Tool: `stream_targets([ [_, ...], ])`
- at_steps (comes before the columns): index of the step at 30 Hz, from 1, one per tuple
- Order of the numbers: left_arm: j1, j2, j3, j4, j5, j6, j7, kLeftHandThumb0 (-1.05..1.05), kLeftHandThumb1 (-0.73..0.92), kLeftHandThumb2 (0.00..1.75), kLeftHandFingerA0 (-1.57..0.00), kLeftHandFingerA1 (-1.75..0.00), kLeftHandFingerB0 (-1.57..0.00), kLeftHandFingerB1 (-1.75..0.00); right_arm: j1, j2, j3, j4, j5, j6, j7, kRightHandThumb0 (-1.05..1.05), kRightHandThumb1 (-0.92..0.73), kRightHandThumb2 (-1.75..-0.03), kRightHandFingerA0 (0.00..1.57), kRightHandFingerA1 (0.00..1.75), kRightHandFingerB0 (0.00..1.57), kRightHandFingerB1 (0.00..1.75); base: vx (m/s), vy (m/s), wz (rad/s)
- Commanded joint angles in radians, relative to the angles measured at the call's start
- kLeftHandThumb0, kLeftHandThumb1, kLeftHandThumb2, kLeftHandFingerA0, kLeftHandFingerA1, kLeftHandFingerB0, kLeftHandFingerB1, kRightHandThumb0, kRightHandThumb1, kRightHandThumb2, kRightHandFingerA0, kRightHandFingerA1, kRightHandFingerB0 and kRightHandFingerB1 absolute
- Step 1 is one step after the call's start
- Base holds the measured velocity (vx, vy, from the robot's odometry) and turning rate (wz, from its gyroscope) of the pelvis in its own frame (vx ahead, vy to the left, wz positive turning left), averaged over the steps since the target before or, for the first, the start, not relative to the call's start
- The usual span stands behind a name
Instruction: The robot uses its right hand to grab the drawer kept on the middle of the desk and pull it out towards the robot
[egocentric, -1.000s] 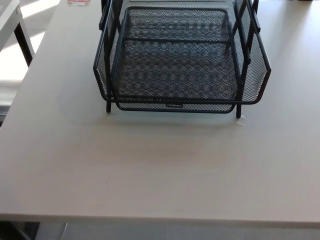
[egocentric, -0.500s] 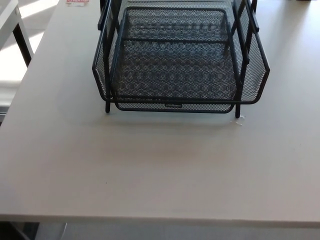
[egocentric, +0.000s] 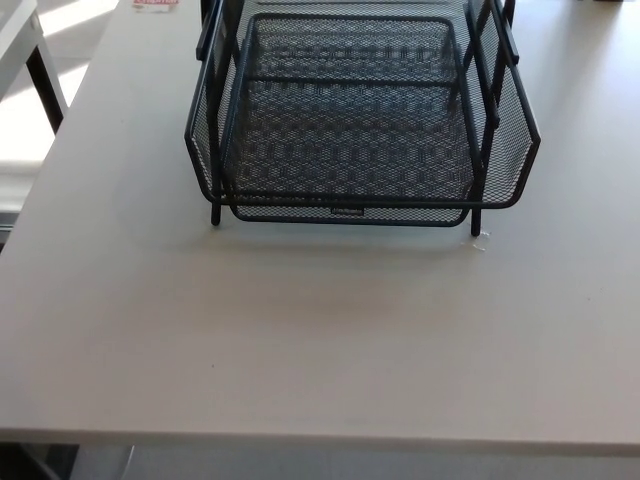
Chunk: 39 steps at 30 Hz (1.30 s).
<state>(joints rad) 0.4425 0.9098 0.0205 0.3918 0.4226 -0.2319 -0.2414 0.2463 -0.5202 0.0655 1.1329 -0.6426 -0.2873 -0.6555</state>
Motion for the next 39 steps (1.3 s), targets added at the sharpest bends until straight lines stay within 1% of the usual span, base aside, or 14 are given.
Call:
stream_targets([
  [1, 0.007, 0.001, 0.008, -0.006, 0.000, 0.029, -0.004, -0.34, 0.69, 0.60, -0.55, -0.96, -0.59, -0.74, 0.001, -0.036, 0.010, -0.004, 0.041, 0.016, 0.007, -0.73, -0.67, -0.60, 0.15, 0.46, 0.15, 0.39, 0.00, 0.000, 0.00],
  [4, 0.008, 0.000, 0.011, -0.003, -0.005, 0.025, -0.003, -0.32, 0.69, 0.59, -0.56, -0.93, -0.59, -0.71, 0.001, -0.038, 0.018, -0.005, 0.049, 0.018, 0.006, -0.73, -0.67, -0.60, 0.15, 0.46, 0.15, 0.39, 0.00, 0.000, 0.00],
  [10, 0.012, -0.006, 0.007, 0.001, 0.000, 0.023, 0.006, -0.33, 0.69, 0.59, -0.55, -0.95, -0.59, -0.73, 0.002, -0.045, 0.031, -0.005, 0.060, 0.020, 0.006, -0.73, -0.67, -0.60, 0.15, 0.46, 0.15, 0.39, 0.00, 0.000, 0.00],
  [12, 0.018, -0.004, 0.010, -0.009, -0.002, 0.028, 0.001, -0.32, 0.70, 0.60, -0.55, -0.94, -0.58, -0.71, 0.001, -0.046, 0.035, -0.005, 0.063, 0.020, 0.006, -0.73, -0.67, -0.60, 0.15, 0.46, 0.15, 0.39, 0.00, 0.000, 0.00],
  [18, 0.008, -0.003, 0.002, -0.003, 0.008, 0.036, -0.001, -0.35, 0.70, 0.60, -0.54, -0.96, -0.58, -0.75, 0.001, -0.049, 0.048, -0.005, 0.076, 0.022, 0.004, -0.73, -0.67, -0.60, 0.15, 0.46, 0.15, 0.39, 0.00, 0.000, 0.00],
  [20, 0.011, -0.003, 0.008, -0.012, -0.004, 0.039, -0.013, -0.32, 0.69, 0.59, -0.56, -0.93, -0.58, -0.71, 0.001, -0.050, 0.051, -0.005, 0.079, 0.022, 0.003, -0.73, -0.67, -0.60, 0.15, 0.46, 0.15, 0.39, 0.00, 0.000, 0.00],
  [27, 0.008, -0.004, 0.002, 0.004, 0.004, 0.025, 0.002, -0.35, 0.70, 0.60, -0.54, -0.97, -0.58, -0.75, 0.001, -0.052, 0.060, -0.006, 0.087, 0.023, 0.002, -0.73, -0.67, -0.60, 0.15, 0.46, 0.15, 0.39, 0.00, 0.000, 0.00],
  [30, 0.010, -0.004, 0.005, -0.004, -0.002, 0.033, -0.007, -0.33, 0.70, 0.60, -0.54, -0.96, -0.57, -0.74, 0.001, -0.053, 0.062, -0.006, 0.089, 0.024, 0.001, -0.73, -0.67, -0.60, 0.15, 0.46, 0.15, 0.39, 0.00, 0.000, 0.00],
  [32, 0.020, -0.002, 0.010, -0.018, -0.005, 0.031, -0.008, -0.30, 0.69, 0.60, -0.55, -0.92, -0.57, -0.69, 0.001, -0.053, 0.063, -0.006, 0.090, 0.024, 0.001, -0.73, -0.67, -0.60, 0.15, 0.46, 0.15, 0.39, 0.00, 0.000, 0.00],
  [35, 0.026, 0.000, 0.012, -0.029, -0.002, 0.035, -0.008, -0.30, 0.70, 0.60, -0.54, -0.91, -0.58, -0.69, 0.001, -0.053, 0.065, -0.006, 0.092, 0.024, 0.001, -0.73, -0.67, -0.60, 0.15, 0.46, 0.15, 0.39, 0.00, 0.000, 0.00],
  [36, 0.022, -0.002, 0.008, -0.017, 0.001, 0.026, 0.000, -0.33, 0.70, 0.60, -0.54, -0.97, -0.57, -0.75, 0.000, -0.053, 0.066, -0.006, 0.093, 0.024, 0.001, -0.73, -0.67, -0.60, 0.15, 0.46, 0.15, 0.39, 0.00, 0.000, 0.00],
  [39, 0.013, -0.003, 0.003, 0.002, 0.005, 0.014, 0.010, -0.33, 0.70, 0.60, -0.54, -0.97, -0.57, -0.75, 0.000, -0.054, 0.067, -0.006, 0.094, 0.025, 0.001, -0.73, -0.67, -0.60, 0.15, 0.46, 0.15, 0.39, 0.00, 0.000, 0.00],
])
